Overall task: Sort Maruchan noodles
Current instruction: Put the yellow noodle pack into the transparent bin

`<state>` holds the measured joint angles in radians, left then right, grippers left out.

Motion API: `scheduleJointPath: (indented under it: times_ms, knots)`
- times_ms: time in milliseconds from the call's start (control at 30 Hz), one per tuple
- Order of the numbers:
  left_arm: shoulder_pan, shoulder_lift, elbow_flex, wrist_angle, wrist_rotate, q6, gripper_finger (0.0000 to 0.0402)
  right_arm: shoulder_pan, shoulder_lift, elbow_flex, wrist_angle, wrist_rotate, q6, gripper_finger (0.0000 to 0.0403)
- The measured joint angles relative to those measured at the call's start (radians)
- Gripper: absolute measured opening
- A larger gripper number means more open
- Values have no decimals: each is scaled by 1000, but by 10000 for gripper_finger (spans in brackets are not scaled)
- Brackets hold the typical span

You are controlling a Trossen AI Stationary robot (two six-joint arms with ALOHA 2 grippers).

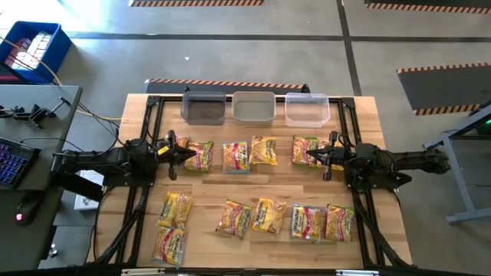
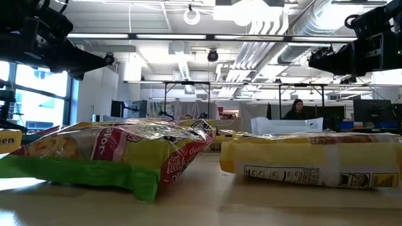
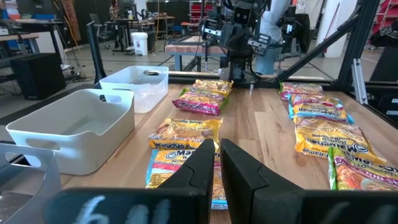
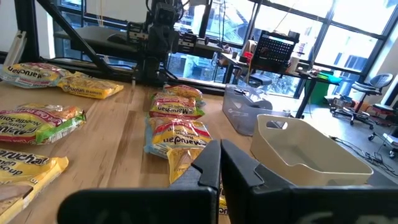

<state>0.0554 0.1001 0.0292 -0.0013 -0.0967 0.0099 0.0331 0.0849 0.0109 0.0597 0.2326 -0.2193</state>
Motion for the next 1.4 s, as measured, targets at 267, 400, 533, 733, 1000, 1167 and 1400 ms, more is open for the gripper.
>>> scheduleJointPath:
  times_ms: [267,400,533,733,1000,1167,1400]
  knots:
    - [0,0,0,9,0,-16,19,0,0,0,92,0,35,0]
    - [0,0,0,29,0,-16,19,-2,0,0,163,0,-37,0]
    - [0,0,0,76,-2,-7,19,-2,0,0,250,3,-104,0]
    - [0,0,0,129,-25,-6,19,-2,1,0,376,34,-147,0]
    - [0,0,0,127,-27,-51,19,-29,83,0,458,112,-46,0]
    - [0,0,0,127,-75,-41,19,-65,211,1,493,136,19,12]
    - [0,0,0,135,-97,-111,19,-118,406,28,503,167,334,60]
